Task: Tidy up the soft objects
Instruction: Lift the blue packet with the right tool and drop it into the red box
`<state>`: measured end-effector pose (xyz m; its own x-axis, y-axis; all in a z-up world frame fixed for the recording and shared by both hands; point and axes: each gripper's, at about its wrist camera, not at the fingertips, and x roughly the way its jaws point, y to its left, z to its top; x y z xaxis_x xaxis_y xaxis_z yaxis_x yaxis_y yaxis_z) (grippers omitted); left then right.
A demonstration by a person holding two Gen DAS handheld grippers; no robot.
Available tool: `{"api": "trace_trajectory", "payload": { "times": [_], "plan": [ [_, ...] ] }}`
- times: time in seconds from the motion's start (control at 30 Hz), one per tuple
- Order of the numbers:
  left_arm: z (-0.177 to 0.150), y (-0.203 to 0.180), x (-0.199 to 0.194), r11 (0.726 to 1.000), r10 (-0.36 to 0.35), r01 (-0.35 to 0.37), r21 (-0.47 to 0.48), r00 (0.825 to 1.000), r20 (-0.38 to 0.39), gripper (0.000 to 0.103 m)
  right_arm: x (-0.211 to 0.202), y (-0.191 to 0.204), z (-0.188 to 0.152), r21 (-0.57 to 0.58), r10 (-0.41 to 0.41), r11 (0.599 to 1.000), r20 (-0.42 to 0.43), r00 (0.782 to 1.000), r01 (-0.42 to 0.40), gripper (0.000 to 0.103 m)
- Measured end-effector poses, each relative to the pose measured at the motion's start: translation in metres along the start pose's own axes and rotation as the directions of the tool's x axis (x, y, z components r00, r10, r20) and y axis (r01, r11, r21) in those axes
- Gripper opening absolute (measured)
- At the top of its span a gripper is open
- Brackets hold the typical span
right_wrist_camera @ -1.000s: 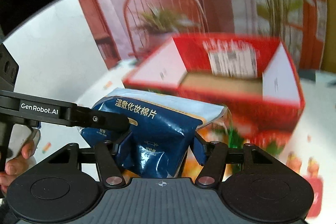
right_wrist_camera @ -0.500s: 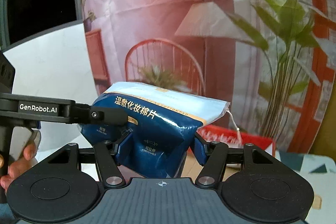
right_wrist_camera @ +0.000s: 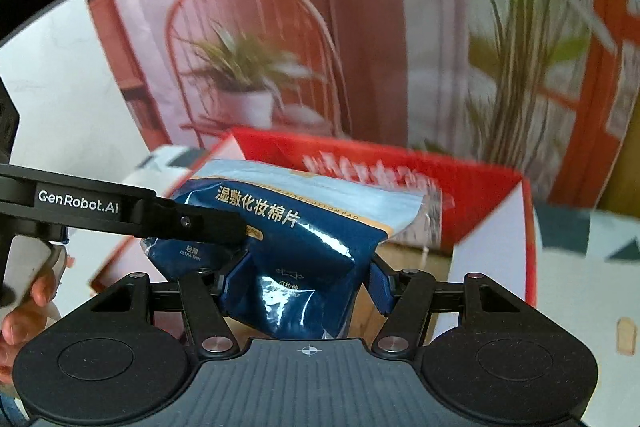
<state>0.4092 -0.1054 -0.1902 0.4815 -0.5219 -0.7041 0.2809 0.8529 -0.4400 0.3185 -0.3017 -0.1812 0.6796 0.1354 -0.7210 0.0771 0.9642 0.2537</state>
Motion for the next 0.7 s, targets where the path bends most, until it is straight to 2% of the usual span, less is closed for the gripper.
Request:
{"api": "trace_trajectory", "payload": {
  "times": [0.17,0.33,0.37,0.43,0.5,0.7],
  "plan": [
    [-0.012,0.007,0.017,1.000,0.015,-0.014,0.007,0.996,-0.086,0.056,0.018,-0.015,-0.009,0.069,0.005,0.998,-0.094,0.996,0.002,0.058],
    [-0.019,0.006,0.017,0.999,0.043,-0.040,0.029,0.993,-0.110,0.057,0.024,-0.020,-0.019,0.120,-0.016,0.992,-0.155,0.988,0.034,0.059],
    [-0.020,0.006,0.015,0.998,0.052,-0.049,0.032,0.993,-0.108,0.057,0.024,-0.020,-0.020,0.124,-0.018,0.991,-0.161,0.987,0.038,0.060],
    [-0.020,0.006,0.013,0.997,0.073,-0.070,0.040,0.992,-0.101,0.061,0.022,-0.016,-0.023,0.112,-0.036,0.992,-0.162,0.986,0.054,0.069],
    [-0.021,0.007,0.006,0.996,0.085,-0.081,0.049,0.993,-0.087,0.067,0.017,-0.014,-0.022,0.092,-0.048,0.994,-0.160,0.986,0.063,0.070],
    [-0.029,-0.004,-0.028,0.991,0.081,-0.081,0.107,0.997,0.005,0.067,-0.007,-0.005,-0.026,0.062,-0.075,0.995,-0.109,0.991,0.082,0.071]
  ]
}}
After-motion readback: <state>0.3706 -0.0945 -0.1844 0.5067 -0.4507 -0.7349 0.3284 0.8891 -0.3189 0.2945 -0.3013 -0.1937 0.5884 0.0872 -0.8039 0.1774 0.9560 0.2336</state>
